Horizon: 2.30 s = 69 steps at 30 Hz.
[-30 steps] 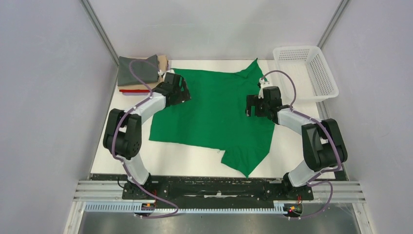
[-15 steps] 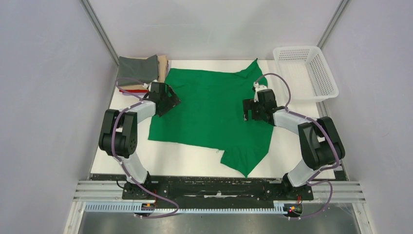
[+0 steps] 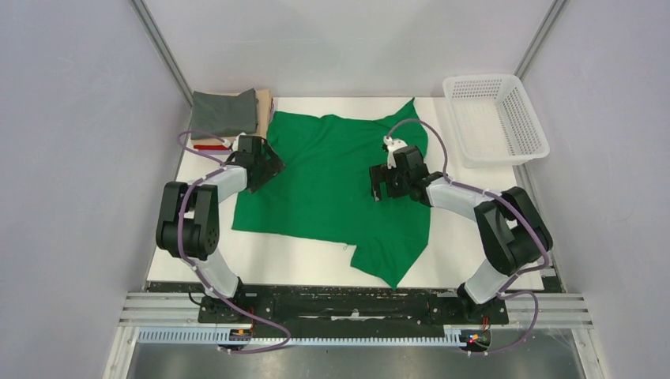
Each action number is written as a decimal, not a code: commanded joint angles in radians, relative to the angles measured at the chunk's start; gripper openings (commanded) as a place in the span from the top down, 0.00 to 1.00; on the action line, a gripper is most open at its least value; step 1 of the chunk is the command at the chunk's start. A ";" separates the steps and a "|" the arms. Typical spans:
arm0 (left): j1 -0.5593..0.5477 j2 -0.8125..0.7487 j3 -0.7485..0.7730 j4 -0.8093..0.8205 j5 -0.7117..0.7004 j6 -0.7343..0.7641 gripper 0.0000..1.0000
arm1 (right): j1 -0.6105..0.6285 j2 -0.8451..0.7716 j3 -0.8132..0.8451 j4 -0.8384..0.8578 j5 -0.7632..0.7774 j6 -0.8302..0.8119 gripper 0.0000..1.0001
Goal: Fold and stack the t-shirts
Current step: Flatten out the tshirt
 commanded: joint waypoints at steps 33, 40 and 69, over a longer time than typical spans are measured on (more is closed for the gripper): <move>0.008 -0.021 0.096 -0.158 -0.088 0.062 0.00 | -0.291 0.330 0.383 0.123 -0.067 0.095 0.02; 0.008 -0.020 0.102 -0.163 -0.099 0.062 0.00 | -0.291 0.405 0.436 0.004 0.100 0.115 0.02; 0.006 -0.038 0.063 -0.115 -0.045 0.073 0.00 | -0.287 0.052 0.191 -0.091 0.115 0.069 0.02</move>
